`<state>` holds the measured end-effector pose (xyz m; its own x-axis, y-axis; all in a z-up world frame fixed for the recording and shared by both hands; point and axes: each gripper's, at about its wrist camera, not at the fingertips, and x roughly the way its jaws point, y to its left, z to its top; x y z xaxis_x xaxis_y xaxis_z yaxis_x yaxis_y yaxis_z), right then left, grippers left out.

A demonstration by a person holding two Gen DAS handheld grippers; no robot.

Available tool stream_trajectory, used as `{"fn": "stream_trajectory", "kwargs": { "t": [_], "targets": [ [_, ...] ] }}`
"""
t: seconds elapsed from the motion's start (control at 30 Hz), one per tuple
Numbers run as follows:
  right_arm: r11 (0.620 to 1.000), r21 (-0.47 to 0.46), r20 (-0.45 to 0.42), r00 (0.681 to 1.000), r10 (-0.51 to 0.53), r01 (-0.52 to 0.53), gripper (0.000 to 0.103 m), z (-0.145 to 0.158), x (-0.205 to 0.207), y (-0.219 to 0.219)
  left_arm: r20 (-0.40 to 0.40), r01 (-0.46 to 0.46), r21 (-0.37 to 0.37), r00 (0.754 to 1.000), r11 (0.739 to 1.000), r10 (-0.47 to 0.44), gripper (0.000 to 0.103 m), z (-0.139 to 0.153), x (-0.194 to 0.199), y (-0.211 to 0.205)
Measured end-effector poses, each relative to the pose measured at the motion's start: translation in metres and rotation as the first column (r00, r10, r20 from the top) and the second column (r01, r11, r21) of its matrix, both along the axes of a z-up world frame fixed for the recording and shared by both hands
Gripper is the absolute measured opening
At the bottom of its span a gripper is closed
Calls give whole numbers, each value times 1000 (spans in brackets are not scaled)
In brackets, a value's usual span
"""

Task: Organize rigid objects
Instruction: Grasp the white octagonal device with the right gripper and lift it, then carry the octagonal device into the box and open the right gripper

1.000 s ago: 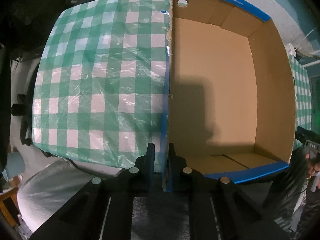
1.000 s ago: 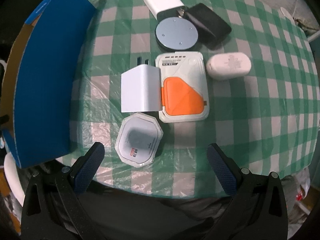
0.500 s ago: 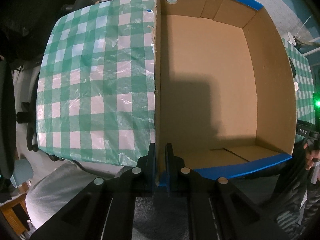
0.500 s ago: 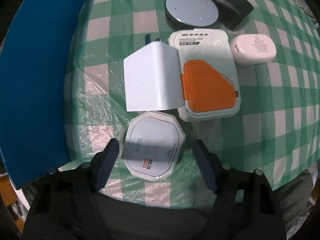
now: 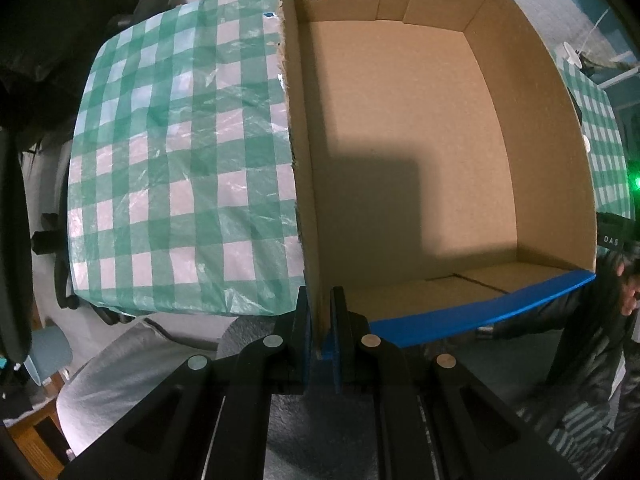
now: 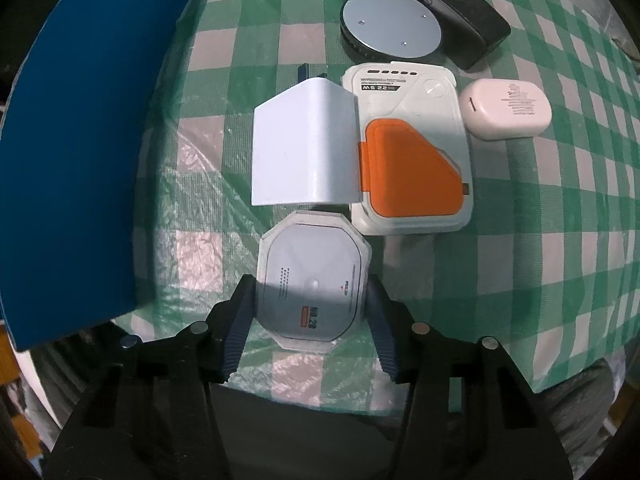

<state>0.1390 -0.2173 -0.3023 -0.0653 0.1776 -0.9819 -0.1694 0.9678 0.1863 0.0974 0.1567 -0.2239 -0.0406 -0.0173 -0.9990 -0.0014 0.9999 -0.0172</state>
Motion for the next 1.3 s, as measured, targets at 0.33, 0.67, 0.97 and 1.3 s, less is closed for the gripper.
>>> {"fn": "stream_trajectory", "kwargs": {
  "t": [0.33,0.67,0.97,1.3],
  "targets": [
    [999,31,29,999,27,-28,53,32,-14,-4,-2,3,-8,1000,1000,-3,8,0,-2,-2],
    [997,74,45,999,8,-11,53,53,-15,-22,2,1,-15,1000,1000,-1,8,0,-2,1],
    [991,124,104,994,40,-53,53,98,1,-19,2,7,-9,1000,1000,-7,8,0,-2,0],
    [975,159,180,976,125,-154,53,150,33,48,2,11,-7,1000,1000,-11,8,0,-2,-2]
  ]
}}
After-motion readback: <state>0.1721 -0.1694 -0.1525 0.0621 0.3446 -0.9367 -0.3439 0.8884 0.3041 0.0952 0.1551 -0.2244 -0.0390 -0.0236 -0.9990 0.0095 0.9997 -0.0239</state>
